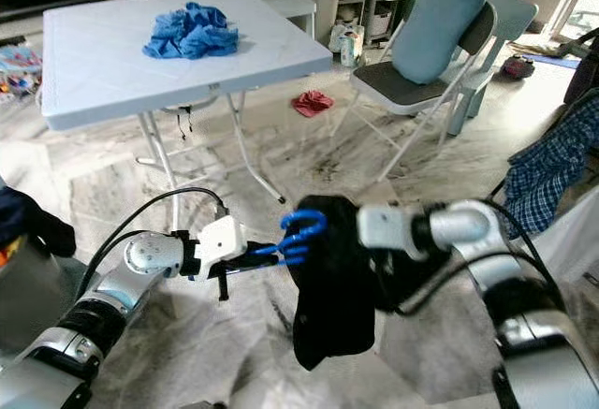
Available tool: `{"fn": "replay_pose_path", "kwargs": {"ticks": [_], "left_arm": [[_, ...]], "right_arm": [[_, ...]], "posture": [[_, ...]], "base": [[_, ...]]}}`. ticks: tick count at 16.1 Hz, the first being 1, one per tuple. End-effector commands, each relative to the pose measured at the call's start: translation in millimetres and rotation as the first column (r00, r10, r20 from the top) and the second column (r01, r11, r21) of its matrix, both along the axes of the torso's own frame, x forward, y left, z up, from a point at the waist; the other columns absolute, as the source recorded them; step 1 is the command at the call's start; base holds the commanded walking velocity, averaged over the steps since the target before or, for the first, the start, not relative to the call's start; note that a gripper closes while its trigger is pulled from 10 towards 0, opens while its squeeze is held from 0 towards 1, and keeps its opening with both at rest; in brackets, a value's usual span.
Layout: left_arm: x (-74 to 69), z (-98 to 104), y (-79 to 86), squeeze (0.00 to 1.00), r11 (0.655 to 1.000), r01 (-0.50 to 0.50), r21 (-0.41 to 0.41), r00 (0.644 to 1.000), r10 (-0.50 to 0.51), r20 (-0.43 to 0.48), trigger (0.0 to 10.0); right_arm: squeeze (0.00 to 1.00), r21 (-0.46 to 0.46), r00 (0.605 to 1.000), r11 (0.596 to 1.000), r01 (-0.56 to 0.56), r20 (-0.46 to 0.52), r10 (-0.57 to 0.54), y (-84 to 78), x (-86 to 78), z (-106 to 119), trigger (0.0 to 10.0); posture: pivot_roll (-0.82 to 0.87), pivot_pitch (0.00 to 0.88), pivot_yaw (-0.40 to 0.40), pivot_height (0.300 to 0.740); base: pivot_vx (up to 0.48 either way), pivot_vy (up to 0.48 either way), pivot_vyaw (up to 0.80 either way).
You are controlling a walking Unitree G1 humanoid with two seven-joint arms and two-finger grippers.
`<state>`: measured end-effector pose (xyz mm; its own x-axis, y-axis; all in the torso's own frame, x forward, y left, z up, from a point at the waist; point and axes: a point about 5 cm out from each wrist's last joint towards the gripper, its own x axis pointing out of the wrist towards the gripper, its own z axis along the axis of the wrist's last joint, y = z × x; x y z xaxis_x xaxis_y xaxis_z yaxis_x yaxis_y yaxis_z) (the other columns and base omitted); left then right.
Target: Hang hanger
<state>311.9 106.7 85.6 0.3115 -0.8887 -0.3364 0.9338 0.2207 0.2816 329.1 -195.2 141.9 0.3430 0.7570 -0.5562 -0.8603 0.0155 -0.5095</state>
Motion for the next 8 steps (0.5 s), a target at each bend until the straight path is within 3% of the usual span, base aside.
{"fn": "replay_pose_path", "kwargs": {"ticks": [1,5,8], "left_arm": [[-1.1,-1.6,9.8,0.00,0.998,-0.056,-0.022,0.998,0.056,-0.015,0.0],[-9.3,-11.9,18.4,0.00,0.991,-0.123,-0.054,0.991,0.119,-0.056,0.0],[-13.7,-16.5,17.4,0.00,0.988,-0.140,-0.064,0.988,0.136,-0.066,0.0]], "right_arm": [[1.00,0.030,0.996,1.000,-0.005,0.091,0.003,6.3,10.6,18.3,10.0],[1.00,-0.001,0.993,0.999,-0.051,0.109,0.051,20.6,16.9,22.3,10.0],[1.00,-0.054,0.991,0.996,-0.074,0.110,0.080,22.4,19.5,23.0,10.0]], "posture": [[-0.10,0.000,-0.065,0.740],[-0.09,0.000,-0.079,0.740],[-0.08,0.000,-0.079,0.740]], "base": [[0.000,0.000,0.00],[0.000,0.000,0.00],[0.000,0.000,0.00]]}}
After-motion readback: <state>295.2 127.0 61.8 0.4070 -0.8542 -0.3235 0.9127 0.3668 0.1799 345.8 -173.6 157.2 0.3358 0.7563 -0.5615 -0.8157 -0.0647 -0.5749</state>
